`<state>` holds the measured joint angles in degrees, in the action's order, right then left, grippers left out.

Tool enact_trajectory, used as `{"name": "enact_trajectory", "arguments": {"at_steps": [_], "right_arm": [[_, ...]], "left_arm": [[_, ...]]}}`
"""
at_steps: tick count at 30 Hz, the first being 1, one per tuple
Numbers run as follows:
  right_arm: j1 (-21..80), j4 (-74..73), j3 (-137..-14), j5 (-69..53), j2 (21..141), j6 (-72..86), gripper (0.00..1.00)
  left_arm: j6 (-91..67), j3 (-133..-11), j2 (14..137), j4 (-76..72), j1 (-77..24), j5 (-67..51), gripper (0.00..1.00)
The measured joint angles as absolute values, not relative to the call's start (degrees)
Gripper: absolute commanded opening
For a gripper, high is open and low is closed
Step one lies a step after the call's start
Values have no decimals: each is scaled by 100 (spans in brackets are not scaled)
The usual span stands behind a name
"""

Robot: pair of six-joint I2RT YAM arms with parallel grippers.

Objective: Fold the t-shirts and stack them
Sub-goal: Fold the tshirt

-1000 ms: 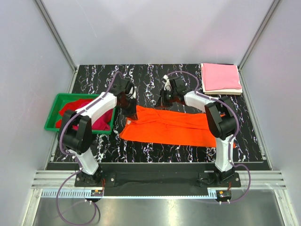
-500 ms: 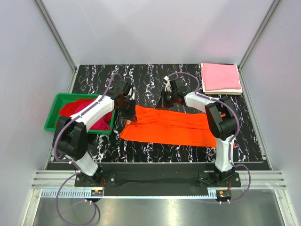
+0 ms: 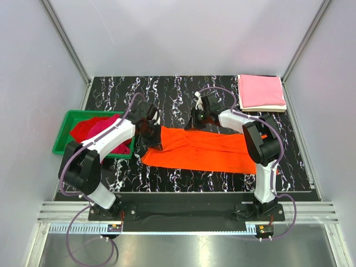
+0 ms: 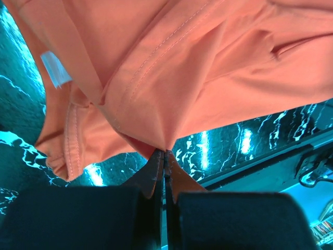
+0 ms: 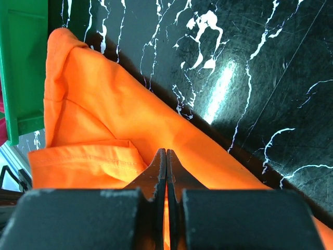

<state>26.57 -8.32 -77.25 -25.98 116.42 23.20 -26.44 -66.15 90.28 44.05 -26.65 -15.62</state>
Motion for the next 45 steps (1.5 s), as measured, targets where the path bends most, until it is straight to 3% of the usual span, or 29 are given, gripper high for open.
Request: {"name": "enact_trajectory", "arguments": {"at_steps": [10,18,19,20,22,23,26,28,32,45], "right_arm": [[2657,-976,-7476,-2215,11255,2429,0],[2602,-1839,-6646,-1262,9926,2891,0],[2596,-1887,-6545,-1253,9830,2904,0],[2591,-1935,-6431,-1262,9738,2917,0],[2587,-1977,-6287,-1341,9692,2899,4],[2587,-1977,-6246,-1459,9708,2867,7],[2587,-1933,-6222,-1778,9758,2692,22],[2589,-1870,-6243,-1973,9795,2519,32],[2596,-1820,-6569,-2351,10055,2093,42],[2659,-1629,-7223,-3245,11157,1063,45]], "left_arm": [[-2700,-6208,9015,4359,-2803,-1273,0],[-2655,-6208,9067,4353,-2803,-1000,0],[-2648,-6208,9091,4353,-2803,-987,2],[-2639,-6208,9129,4355,-2803,-978,12],[-2611,-6208,9190,4357,-2803,-963,24],[-2587,-6208,9207,4364,-2803,-954,38],[-2536,-6222,9214,4397,-2797,-873,45],[-2521,-6272,9214,4451,-2744,-860,46],[-2484,-6587,9271,4508,-2469,-976,49],[-2502,-6650,9607,4274,-2316,-1343,50]]}}
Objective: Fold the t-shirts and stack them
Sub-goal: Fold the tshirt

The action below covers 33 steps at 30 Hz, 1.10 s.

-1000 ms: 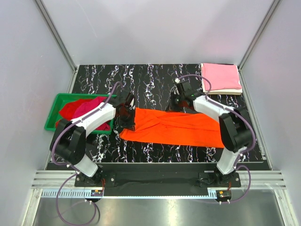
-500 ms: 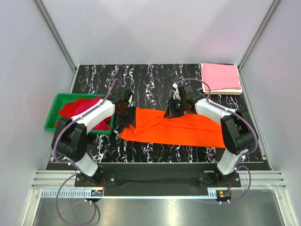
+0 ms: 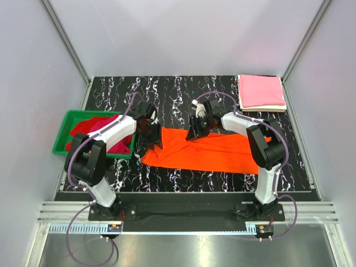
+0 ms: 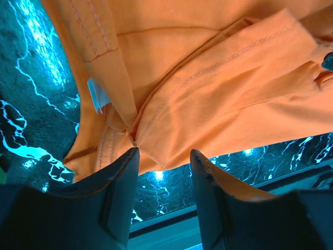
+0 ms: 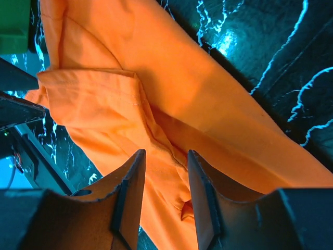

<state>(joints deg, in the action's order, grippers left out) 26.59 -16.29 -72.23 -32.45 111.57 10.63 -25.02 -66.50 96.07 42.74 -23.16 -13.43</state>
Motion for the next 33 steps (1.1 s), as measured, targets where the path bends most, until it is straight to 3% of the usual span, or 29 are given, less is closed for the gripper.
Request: {"name": "enact_trajectory", "arguments": {"at_steps": [11,18,33], "right_arm": [[2722,-1616,-7264,-3564,11225,854,43],[2751,-1619,-7264,-3570,11231,849,43],[2808,-1619,-7262,-3389,11231,810,44]], "left_arm": [[-2665,-6130,9583,4053,-2519,-1334,53],[-2777,-5905,9559,3841,-2563,-1413,48],[-2860,-5863,9522,3621,-2563,-1518,4]]}}
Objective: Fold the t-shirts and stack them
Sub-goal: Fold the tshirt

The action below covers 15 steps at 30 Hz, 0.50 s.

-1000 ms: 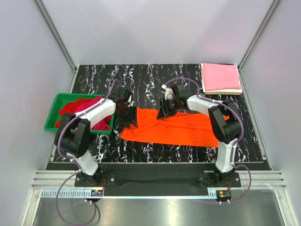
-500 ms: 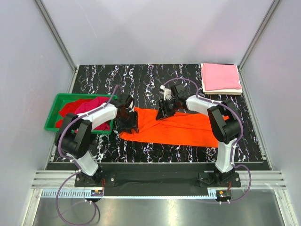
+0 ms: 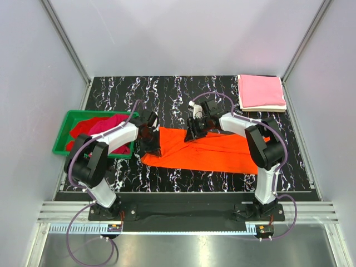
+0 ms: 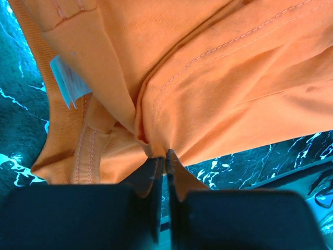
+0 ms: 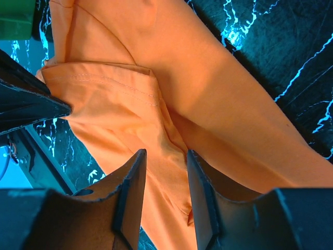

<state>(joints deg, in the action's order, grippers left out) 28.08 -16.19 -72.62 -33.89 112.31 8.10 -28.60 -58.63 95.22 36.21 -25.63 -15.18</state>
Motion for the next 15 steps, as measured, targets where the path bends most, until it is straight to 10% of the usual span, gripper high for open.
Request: {"name": "enact_trajectory", "arguments": {"at_steps": [15], "right_arm": [[2856,-1619,-7262,-3192,11260,731,46]], "left_arm": [[-2853,-5846,9485,3603,-2563,-1522,0]]}}
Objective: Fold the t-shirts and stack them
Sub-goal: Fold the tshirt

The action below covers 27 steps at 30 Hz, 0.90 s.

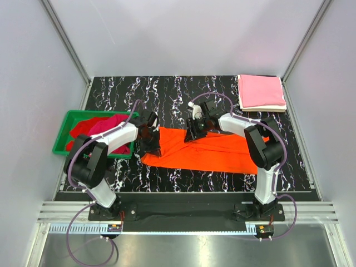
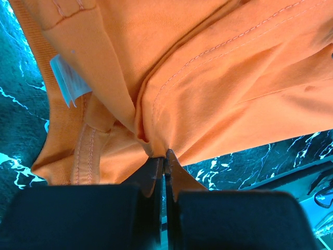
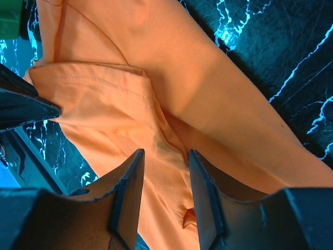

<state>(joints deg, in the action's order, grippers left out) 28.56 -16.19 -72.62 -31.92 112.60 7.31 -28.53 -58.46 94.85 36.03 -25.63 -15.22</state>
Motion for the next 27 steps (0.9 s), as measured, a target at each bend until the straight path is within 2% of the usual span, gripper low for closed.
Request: {"name": "enact_trajectory", "arguments": {"at_steps": [10,13,14,17,18,27], "right_arm": [[2860,-1619,-7262,-3085,11260,703,46],[2867,-1616,-7262,-3087,11260,650,28],[2873,-1619,-7264,-3092,11260,635,17],[2888,-1619,-7262,-3100,11260,633,6],[2893,-1619,-7262,-3098,11260,635,0],[2893,-1643,-6890,-3085,10956,786,0]], "left_arm": [[-2853,-5846,9487,3605,-2563,-1520,0],[-2853,-5846,9485,3605,-2563,-1520,0],[-2853,-5846,9487,3605,-2563,-1520,0],[-2851,-5846,9487,3607,-2563,-1518,0],[-2851,-5846,9487,3610,-2563,-1514,0],[-2849,-5848,9487,3701,-2561,-1308,0]]}}
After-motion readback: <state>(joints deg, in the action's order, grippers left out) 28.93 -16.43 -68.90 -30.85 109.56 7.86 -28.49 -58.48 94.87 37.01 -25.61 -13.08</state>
